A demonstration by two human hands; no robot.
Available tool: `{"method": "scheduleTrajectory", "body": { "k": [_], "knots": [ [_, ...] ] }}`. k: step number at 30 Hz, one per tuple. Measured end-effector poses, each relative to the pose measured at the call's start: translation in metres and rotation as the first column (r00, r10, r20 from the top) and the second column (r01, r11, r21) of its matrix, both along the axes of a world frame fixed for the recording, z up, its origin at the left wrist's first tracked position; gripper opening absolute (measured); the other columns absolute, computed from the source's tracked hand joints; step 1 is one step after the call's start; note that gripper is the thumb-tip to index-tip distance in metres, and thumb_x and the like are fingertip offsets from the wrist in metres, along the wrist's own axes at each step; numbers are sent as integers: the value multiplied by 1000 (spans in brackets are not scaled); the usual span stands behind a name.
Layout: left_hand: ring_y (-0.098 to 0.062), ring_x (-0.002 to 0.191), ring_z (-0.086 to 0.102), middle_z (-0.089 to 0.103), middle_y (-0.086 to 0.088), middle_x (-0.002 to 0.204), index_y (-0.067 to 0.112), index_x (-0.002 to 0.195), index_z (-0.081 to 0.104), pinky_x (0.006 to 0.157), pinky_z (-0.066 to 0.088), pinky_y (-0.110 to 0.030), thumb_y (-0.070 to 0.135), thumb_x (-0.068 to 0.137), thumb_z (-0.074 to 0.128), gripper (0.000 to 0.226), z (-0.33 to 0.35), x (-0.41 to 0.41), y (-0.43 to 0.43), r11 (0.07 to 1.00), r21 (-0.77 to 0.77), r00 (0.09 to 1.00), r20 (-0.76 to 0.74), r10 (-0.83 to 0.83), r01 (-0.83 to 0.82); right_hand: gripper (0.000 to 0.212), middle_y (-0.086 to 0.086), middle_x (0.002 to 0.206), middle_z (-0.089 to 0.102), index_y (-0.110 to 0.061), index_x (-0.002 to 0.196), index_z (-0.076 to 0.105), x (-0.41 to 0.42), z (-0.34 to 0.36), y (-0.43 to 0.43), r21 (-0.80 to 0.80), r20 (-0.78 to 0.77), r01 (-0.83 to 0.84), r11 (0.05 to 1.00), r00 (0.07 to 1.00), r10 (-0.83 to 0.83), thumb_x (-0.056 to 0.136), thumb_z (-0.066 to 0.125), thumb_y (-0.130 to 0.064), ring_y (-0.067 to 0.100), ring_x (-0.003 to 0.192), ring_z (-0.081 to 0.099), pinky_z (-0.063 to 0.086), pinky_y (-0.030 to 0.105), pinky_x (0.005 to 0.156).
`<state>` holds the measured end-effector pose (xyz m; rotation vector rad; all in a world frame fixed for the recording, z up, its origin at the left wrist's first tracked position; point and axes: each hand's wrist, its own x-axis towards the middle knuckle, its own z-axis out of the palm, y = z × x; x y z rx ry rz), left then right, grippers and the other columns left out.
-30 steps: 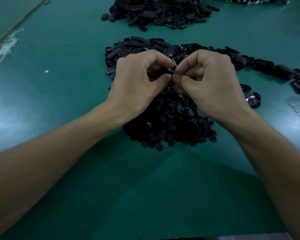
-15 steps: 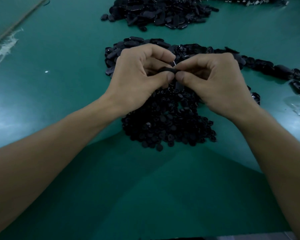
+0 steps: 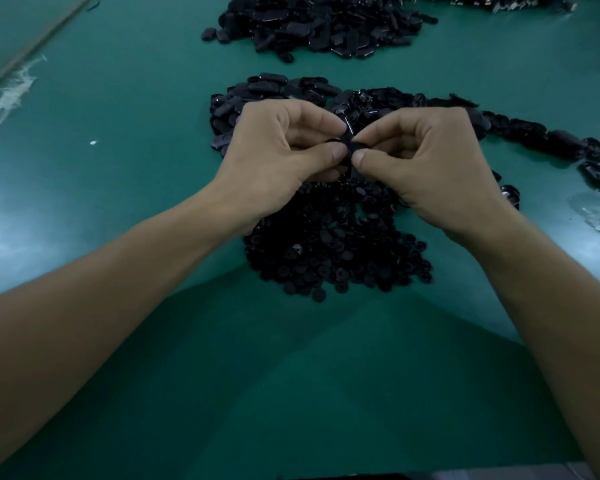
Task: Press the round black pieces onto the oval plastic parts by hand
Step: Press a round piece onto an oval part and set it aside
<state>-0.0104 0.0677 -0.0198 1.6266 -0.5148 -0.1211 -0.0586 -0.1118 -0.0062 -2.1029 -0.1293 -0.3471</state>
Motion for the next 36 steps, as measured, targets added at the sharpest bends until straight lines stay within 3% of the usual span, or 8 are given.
{"method": "scheduleTrajectory", "body": {
  "k": [8, 15, 19, 27, 31, 36],
  "knots": [
    [-15, 76, 75, 76, 4, 76, 18, 92, 70, 70, 60, -24, 0, 87, 74, 19, 0, 1, 1, 999, 36, 999, 49, -5, 3, 6, -1, 79, 74, -21, 88, 72, -1, 0, -1, -19, -36, -17, 1000, 999, 17, 86, 77, -17, 16, 73, 72, 61, 32, 74],
    [-18, 75, 76, 77, 1, 79, 19, 90, 71, 71, 62, -29, 2, 86, 76, 18, 0, 1, 1, 998, 63, 993, 114, 7, -15, 6, -7, 72, 70, -28, 80, 68, 3, -2, 1, -52, -7, 16, 999, 1000, -17, 81, 73, -25, 3, 64, 63, 49, 22, 63],
    [-20, 75, 76, 78, -2, 82, 19, 94, 71, 71, 62, -30, 4, 86, 76, 18, 0, 2, 2, 998, 64, 990, 142, -4, -5, 4, -7, 69, 70, -27, 78, 68, 3, -3, 1, -14, 8, 28, 1000, 1000, -28, 77, 72, -27, 4, 62, 63, 49, 22, 61],
    [-19, 66, 75, 76, 1, 75, 22, 92, 71, 66, 61, -29, 10, 82, 79, 18, -3, 7, 6, 992, 123, 977, 212, 0, -27, 6, -1, 78, 74, -21, 87, 73, 3, -5, 1, -14, -14, -8, 1000, 1000, 8, 84, 77, -19, 17, 73, 71, 61, 35, 69],
    [-19, 65, 75, 76, -1, 75, 23, 91, 71, 66, 61, -30, 8, 81, 80, 20, -2, 8, 8, 989, 147, 974, 228, -15, -19, 8, -3, 74, 72, -25, 83, 70, 4, -8, 3, -6, -23, -19, 1000, 1000, 19, 83, 77, -20, 10, 64, 66, 53, 28, 62],
    [-21, 70, 76, 76, -1, 74, 18, 88, 69, 68, 62, -29, 2, 84, 77, 19, 0, 18, 12, 989, 111, 985, 148, 86, -103, 15, -6, 76, 75, -26, 99, 73, 10, 0, -13, -80, -5, 39, 996, 999, -40, 87, 72, -17, 9, 73, 72, 59, 28, 72]
  ]
}}
